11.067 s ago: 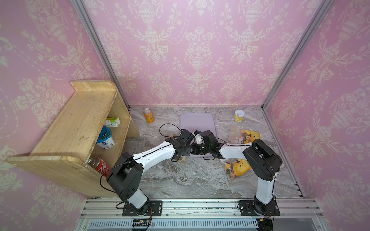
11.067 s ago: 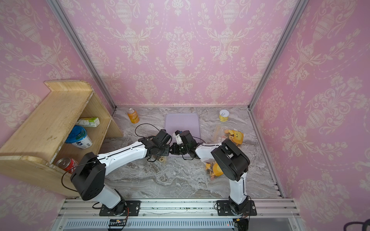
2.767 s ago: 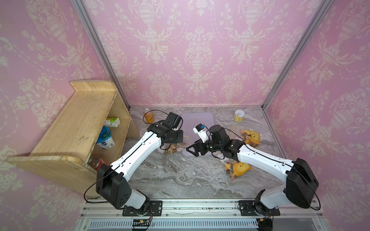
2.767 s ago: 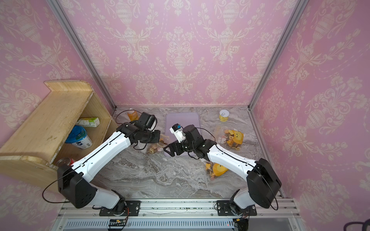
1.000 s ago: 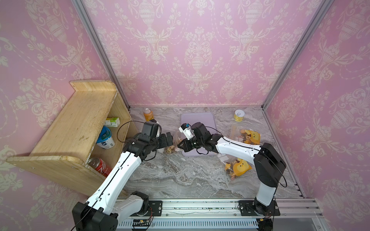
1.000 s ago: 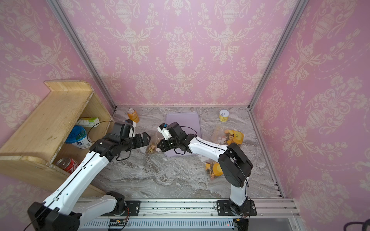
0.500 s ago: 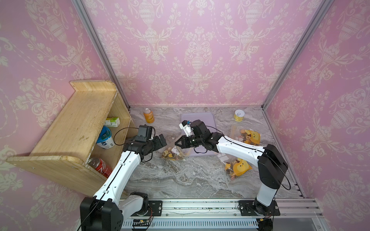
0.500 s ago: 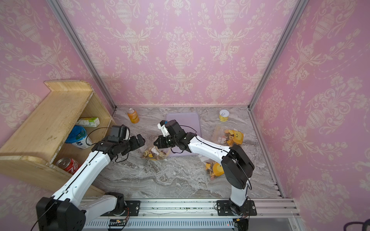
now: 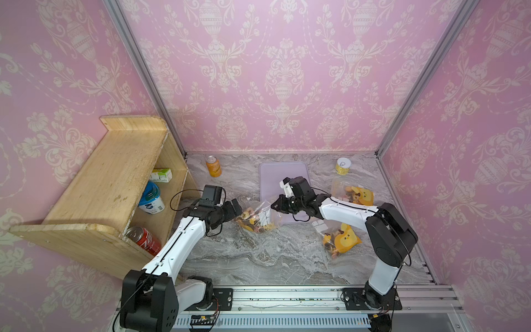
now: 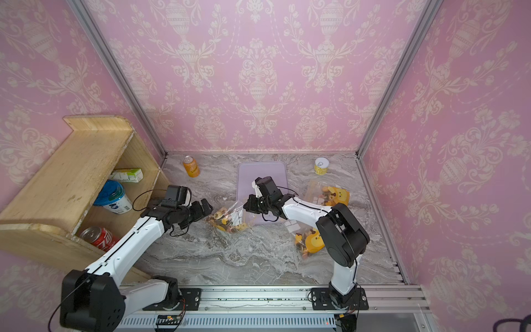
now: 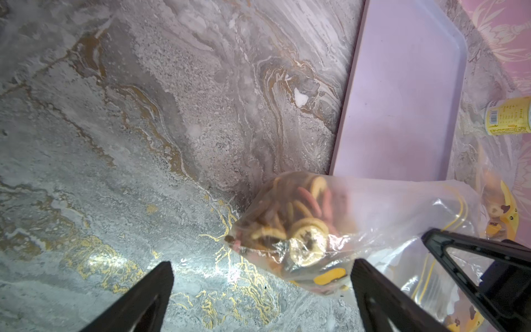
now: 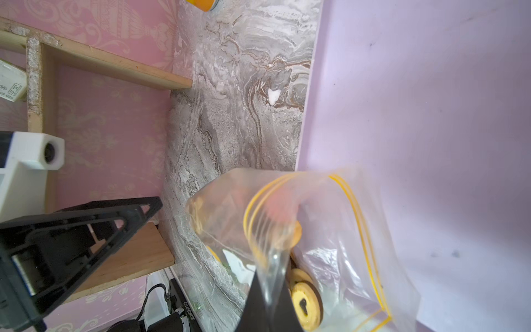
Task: Pour cookies out of the ziploc bag
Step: 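Pour the cookies out of the ziploc bag onto the tray.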
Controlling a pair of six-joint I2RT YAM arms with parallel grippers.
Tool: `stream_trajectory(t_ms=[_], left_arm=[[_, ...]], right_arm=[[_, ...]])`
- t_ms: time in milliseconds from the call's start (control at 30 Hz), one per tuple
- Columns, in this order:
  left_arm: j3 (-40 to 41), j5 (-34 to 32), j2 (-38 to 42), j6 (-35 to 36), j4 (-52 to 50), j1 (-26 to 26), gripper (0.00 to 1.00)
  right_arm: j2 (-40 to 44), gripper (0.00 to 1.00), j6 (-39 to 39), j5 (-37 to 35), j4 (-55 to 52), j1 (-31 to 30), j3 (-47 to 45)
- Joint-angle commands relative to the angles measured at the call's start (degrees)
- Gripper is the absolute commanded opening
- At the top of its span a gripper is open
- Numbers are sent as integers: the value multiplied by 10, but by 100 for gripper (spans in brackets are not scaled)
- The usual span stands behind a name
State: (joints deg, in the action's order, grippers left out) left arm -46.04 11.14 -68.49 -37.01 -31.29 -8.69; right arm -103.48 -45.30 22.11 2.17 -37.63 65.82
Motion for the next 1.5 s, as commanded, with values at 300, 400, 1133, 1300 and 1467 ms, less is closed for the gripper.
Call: stream_trajectory(t_ms=[300, 400, 1133, 1300, 1467], left_arm=[[26, 47, -82, -77, 133, 4, 99], [34, 72, -107, -109, 178, 3, 99], [13, 139, -68, -160, 211, -77, 99], [17, 117, -51, -118, 155, -49, 99], [6, 51, -48, -56, 76, -43, 99]], right_arm=[[41, 0, -5, -5, 34, 1, -44], [53, 0, -5, -3, 44, 1, -59], [115, 0, 24, -32, 36, 4, -133], [119, 0, 30, -34, 27, 4, -128], [133, 0, 37, -44, 14, 5, -137]])
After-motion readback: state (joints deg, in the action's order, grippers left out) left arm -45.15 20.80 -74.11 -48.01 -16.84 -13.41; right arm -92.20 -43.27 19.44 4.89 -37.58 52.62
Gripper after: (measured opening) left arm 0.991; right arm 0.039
